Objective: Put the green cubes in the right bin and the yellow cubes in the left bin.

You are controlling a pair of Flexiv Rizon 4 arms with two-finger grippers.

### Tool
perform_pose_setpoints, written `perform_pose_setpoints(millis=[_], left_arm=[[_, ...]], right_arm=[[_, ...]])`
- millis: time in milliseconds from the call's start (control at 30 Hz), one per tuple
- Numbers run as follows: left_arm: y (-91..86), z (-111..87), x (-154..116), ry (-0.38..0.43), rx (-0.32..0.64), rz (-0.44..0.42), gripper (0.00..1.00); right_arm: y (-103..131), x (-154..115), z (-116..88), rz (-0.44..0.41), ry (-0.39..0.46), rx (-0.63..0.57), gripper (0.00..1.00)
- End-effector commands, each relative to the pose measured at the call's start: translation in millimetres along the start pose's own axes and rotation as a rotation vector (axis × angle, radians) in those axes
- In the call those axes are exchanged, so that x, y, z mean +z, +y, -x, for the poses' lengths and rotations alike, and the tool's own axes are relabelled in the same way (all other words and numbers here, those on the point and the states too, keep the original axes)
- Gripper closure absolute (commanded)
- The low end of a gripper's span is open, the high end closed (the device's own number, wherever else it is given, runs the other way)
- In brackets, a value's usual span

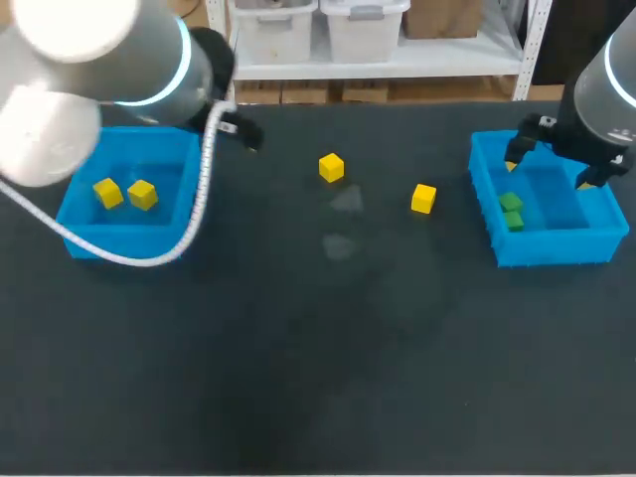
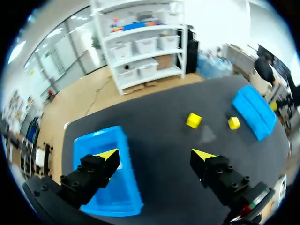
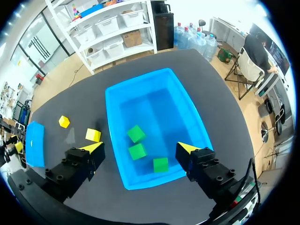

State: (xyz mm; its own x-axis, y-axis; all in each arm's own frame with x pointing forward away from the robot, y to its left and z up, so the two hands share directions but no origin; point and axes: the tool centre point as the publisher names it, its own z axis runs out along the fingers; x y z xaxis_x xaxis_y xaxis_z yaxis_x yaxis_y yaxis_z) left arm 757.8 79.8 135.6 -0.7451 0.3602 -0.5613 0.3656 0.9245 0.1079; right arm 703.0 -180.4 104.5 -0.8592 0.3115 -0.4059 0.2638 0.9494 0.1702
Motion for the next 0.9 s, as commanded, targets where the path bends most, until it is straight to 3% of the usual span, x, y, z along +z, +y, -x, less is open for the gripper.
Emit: perform_pose_setpoints(millis=[33,233,400,600,633,733,900], left_arm=[[-34.0,17.6,33.1,0.232,0.240,-0.096,0.00],[-52.2,28.1,52.1,0.306,0.254,-0.093,0.00],[-62.6,39.9,50.1,0.321,0.194,-0.141,0.00],[-62.6,39.9,50.1,0.321,0.194,-0.141,0.00],[-64.0,32.6,49.4,0.324,0.197,-0.144,0.00],[-64.2,22.6,59.7,0.336,0.190,-0.130,0.00],[-66.3,22.4,76.9,0.335,0.204,-0.135,0.00]], right_arm=[[-1.2,-0.5,-2.1,0.000,-0.009,0.002,0.00],[-1.2,-0.5,-2.1,0.000,-0.009,0.002,0.00],[-1.2,-0.5,-2.1,0.000,-0.009,0.002,0.00],[-1.2,-0.5,-2.1,0.000,-0.009,0.002,0.00],[-1.2,-0.5,-2.1,0.000,-0.009,0.002,0.00],[-1.2,-0.5,-2.1,0.000,-0.009,0.002,0.00],[-1.2,-0.5,-2.1,0.000,-0.009,0.002,0.00]])
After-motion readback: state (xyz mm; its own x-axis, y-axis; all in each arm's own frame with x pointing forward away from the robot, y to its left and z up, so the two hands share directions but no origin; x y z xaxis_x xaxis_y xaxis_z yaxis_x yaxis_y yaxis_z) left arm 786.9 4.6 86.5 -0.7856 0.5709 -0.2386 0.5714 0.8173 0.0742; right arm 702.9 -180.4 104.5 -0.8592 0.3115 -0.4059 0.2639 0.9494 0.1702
